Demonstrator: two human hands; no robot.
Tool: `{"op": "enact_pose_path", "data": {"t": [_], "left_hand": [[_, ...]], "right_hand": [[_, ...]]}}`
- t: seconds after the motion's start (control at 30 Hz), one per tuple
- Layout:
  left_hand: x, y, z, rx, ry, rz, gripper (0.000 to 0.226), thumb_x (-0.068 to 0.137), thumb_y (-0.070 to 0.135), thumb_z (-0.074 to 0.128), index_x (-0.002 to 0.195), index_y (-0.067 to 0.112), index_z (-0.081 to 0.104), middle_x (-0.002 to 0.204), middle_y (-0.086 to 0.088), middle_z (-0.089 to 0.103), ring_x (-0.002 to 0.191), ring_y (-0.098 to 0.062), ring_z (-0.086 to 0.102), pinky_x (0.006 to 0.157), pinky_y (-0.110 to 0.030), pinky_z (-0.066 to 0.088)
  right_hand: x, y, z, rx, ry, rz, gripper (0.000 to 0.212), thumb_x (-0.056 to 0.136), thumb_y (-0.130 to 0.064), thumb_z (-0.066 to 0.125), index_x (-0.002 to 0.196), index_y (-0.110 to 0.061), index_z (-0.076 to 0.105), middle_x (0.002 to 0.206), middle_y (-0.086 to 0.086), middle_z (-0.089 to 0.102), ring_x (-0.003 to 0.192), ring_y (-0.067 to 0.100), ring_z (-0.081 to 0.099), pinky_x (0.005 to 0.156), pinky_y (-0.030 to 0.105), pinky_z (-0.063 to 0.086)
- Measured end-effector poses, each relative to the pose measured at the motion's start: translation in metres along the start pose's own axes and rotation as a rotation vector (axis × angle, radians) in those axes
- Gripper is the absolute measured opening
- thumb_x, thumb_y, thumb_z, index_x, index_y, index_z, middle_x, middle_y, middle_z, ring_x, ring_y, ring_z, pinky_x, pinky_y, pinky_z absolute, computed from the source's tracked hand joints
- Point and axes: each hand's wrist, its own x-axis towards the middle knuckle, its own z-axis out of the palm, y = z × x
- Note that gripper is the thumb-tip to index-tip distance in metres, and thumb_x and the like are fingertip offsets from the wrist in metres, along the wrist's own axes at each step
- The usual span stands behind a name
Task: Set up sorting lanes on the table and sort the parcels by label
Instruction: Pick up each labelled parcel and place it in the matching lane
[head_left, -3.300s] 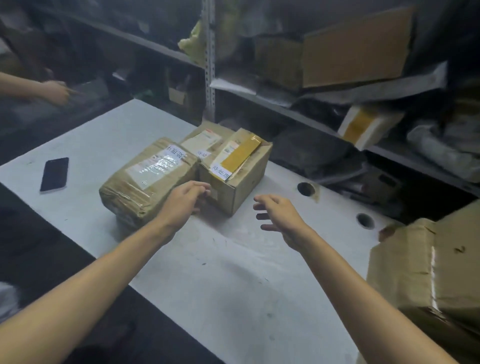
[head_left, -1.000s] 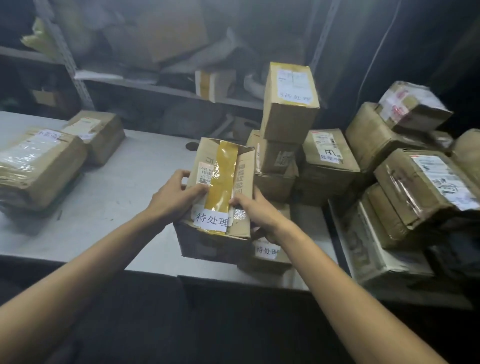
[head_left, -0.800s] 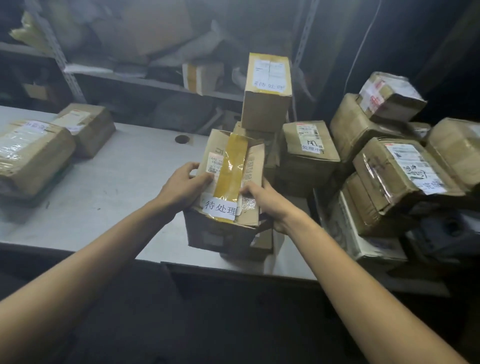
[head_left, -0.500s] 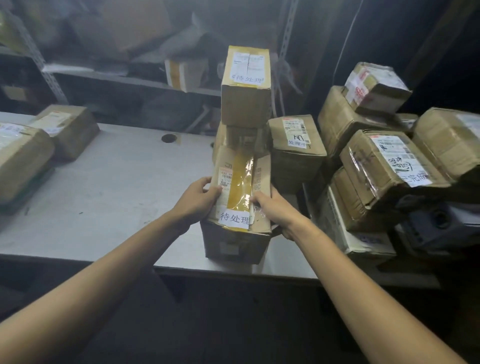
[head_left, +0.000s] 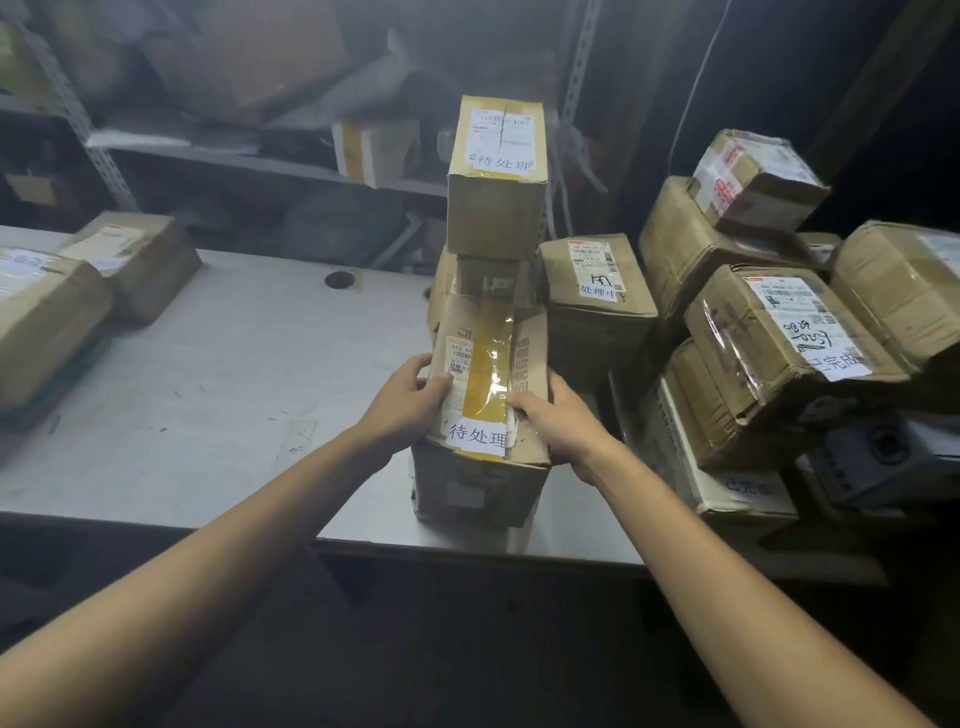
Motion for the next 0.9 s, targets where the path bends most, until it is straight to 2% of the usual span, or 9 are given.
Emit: {"op": "enact_pose_path", "data": {"t": [0.07,0.13,0.23,0.3,0.37,0.47,0.63,0.77,0.9], "left_hand": [[-0.003,0.004,-0.002,0.019,-0.007,-0.003,0.044,0.104,0.029,0.04,0.146,0.019,0.034,0.12,0.0,0.061,0.088,-0.01,0.062,0.071,-0.025,0.05],[-0.007,0.008,-0.007,0.055,0.003,0.001,0.049,0.104,0.03,0.039,0.15,0.018,0.028,0.132,-0.001,0.052,0.102,-0.016,0.053,0.081,-0.03,0.044],[-0.011,0.01,-0.023,0.111,0.025,0.037,0.05,0.102,0.031,0.041,0.15,0.02,0.031,0.142,-0.007,0.048,0.115,-0.021,0.049,0.098,-0.039,0.044],[-0.017,0.012,-0.04,0.149,0.044,0.078,0.043,0.102,0.032,0.042,0.143,0.021,0.04,0.141,-0.007,0.049,0.12,-0.022,0.049,0.104,-0.043,0.043],[-0.024,0.014,-0.063,0.177,0.053,0.12,0.036,0.102,0.031,0.042,0.136,0.023,0.049,0.135,-0.003,0.052,0.119,-0.018,0.049,0.104,-0.041,0.043],[-0.038,0.01,-0.111,0.199,0.093,0.161,0.028,0.102,0.029,0.042,0.126,0.026,0.057,0.123,0.003,0.056,0.113,-0.014,0.052,0.101,-0.037,0.045],[-0.062,-0.017,-0.211,0.22,0.233,0.133,0.022,0.101,0.026,0.044,0.115,0.028,0.06,0.115,0.002,0.063,0.1,-0.011,0.06,0.09,-0.034,0.049],[-0.081,-0.043,-0.287,0.208,0.335,0.071,0.023,0.101,0.023,0.045,0.115,0.024,0.062,0.113,-0.001,0.066,0.098,-0.015,0.063,0.091,-0.038,0.049],[-0.084,-0.067,-0.346,0.146,0.395,0.041,0.019,0.101,0.02,0.045,0.108,0.023,0.063,0.109,0.0,0.067,0.086,-0.012,0.061,0.08,-0.031,0.049]], "right_hand": [[-0.007,-0.004,0.0,-0.095,0.113,-0.061,0.054,0.097,-0.036,0.06,0.147,-0.027,0.04,0.136,0.001,0.062,0.114,0.021,0.064,0.097,0.045,0.055],[-0.017,-0.014,0.0,-0.231,0.208,-0.14,0.057,0.096,-0.039,0.059,0.148,-0.024,0.042,0.143,0.002,0.054,0.126,0.024,0.055,0.107,0.044,0.045],[-0.035,-0.04,0.006,-0.407,0.255,-0.317,0.048,0.098,-0.038,0.058,0.142,-0.02,0.052,0.145,0.001,0.051,0.131,0.021,0.048,0.105,0.034,0.037],[-0.041,-0.059,0.018,-0.44,0.171,-0.405,0.042,0.099,-0.037,0.057,0.137,-0.02,0.058,0.142,-0.001,0.054,0.13,0.019,0.05,0.105,0.034,0.039],[-0.044,-0.077,0.036,-0.378,0.041,-0.418,0.038,0.101,-0.036,0.055,0.135,-0.02,0.061,0.14,-0.001,0.058,0.126,0.017,0.053,0.101,0.035,0.046],[-0.039,-0.101,0.075,-0.352,-0.066,-0.447,0.037,0.102,-0.035,0.054,0.135,-0.019,0.061,0.138,0.001,0.061,0.114,0.012,0.055,0.088,0.027,0.041],[-0.03,-0.139,0.161,-0.382,-0.169,-0.49,0.034,0.102,-0.033,0.054,0.131,-0.018,0.064,0.134,0.001,0.063,0.113,0.008,0.055,0.091,0.023,0.039],[-0.024,-0.169,0.231,-0.365,-0.273,-0.515,0.032,0.101,-0.03,0.055,0.129,-0.017,0.065,0.132,0.001,0.065,0.108,0.008,0.055,0.089,0.022,0.039],[-0.015,-0.191,0.292,-0.373,-0.344,-0.537,0.029,0.1,-0.03,0.056,0.123,-0.018,0.068,0.127,-0.001,0.067,0.111,0.009,0.057,0.083,0.022,0.041]]}}
